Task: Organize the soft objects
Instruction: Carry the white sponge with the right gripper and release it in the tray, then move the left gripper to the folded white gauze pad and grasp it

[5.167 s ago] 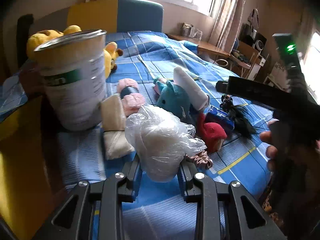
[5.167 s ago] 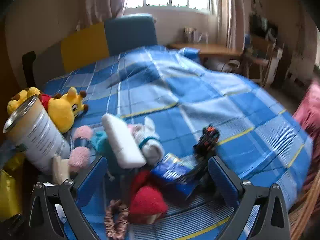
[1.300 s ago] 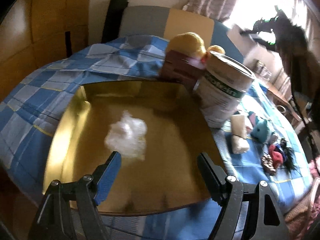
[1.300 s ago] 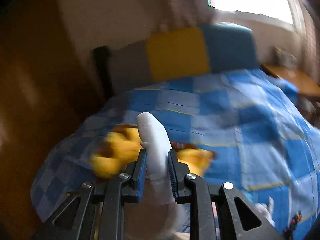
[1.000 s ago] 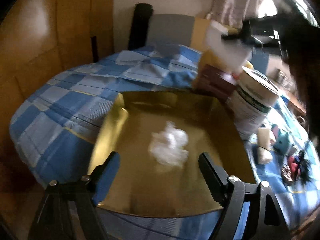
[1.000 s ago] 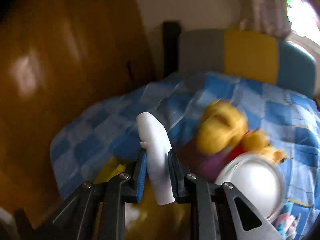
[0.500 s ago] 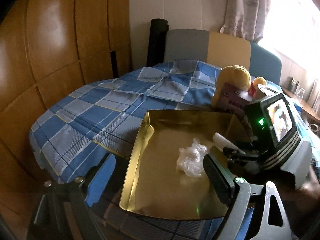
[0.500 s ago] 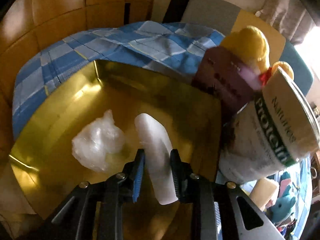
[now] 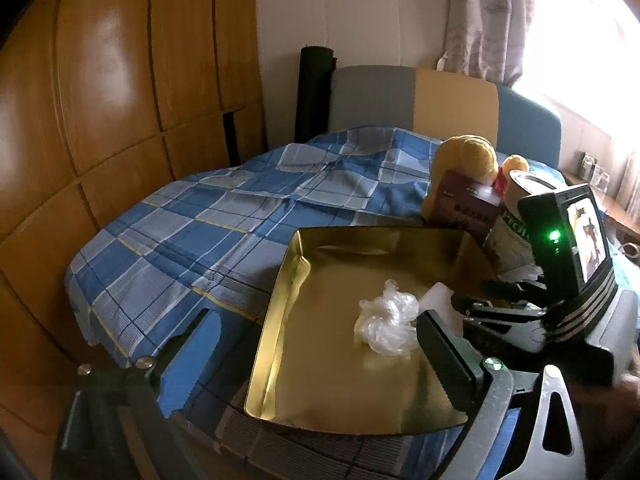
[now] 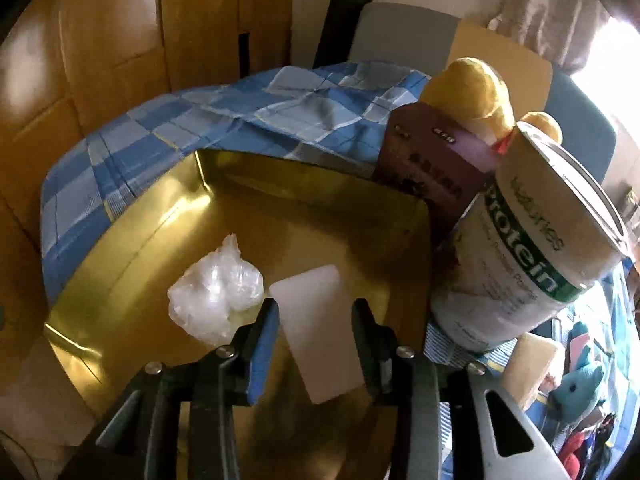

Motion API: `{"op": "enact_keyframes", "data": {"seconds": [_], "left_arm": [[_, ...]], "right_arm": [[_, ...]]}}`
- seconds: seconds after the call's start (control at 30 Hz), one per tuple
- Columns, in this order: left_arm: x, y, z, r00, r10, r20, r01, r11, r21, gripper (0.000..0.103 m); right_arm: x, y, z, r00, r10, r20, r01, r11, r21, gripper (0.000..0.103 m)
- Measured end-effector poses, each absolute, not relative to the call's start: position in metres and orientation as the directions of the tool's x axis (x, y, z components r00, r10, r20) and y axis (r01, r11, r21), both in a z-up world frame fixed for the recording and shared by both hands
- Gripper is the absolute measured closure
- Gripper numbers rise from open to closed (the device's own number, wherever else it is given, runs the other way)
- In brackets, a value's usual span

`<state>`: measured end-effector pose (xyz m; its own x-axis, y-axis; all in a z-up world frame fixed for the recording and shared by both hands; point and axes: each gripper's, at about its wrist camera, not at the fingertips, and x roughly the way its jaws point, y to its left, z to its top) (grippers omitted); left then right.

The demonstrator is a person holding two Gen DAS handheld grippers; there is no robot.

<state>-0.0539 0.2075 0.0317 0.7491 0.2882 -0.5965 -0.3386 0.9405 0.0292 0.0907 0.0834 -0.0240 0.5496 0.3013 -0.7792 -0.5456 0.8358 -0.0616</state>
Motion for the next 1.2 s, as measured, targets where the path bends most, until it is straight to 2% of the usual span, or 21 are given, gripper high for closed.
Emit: {"op": "enact_keyframes", "data": {"seconds": [0.1,0.2,0.57,1.2], "left_arm": [[-0.056,0.211,0.032,0.752,0.279,-0.598,-0.344,0.939,0.006,0.002],[-0.057,0.214,0.032,0.751,0.280,-0.597,-0.357,0.934,-0.011,0.002],[-0.057,0.223,0.026,0.720,0.302,-0.625,-0.394,0.919,-0.010,0.002],[-0.056,0.202,0.026,0.719,0.294,-0.630,-0.356,0.934,0.030,0.002]], "right_arm": [[0.089,0.081,-0.018,0.571,0.265,-0.777,-0.506,0.859,-0.080,0.059],[0.082,0.077,-0.011,0.607,0.232,-0.760,-0.468,0.877,-0.106,0.058],[0.033,0.071,0.024,0.782,0.145,-0.606,-0.355,0.903,-0.243,0.058],[0.016,0.049,0.046,0.780,0.207,-0.590,-0.347,0.929,-0.132,0.058]]}}
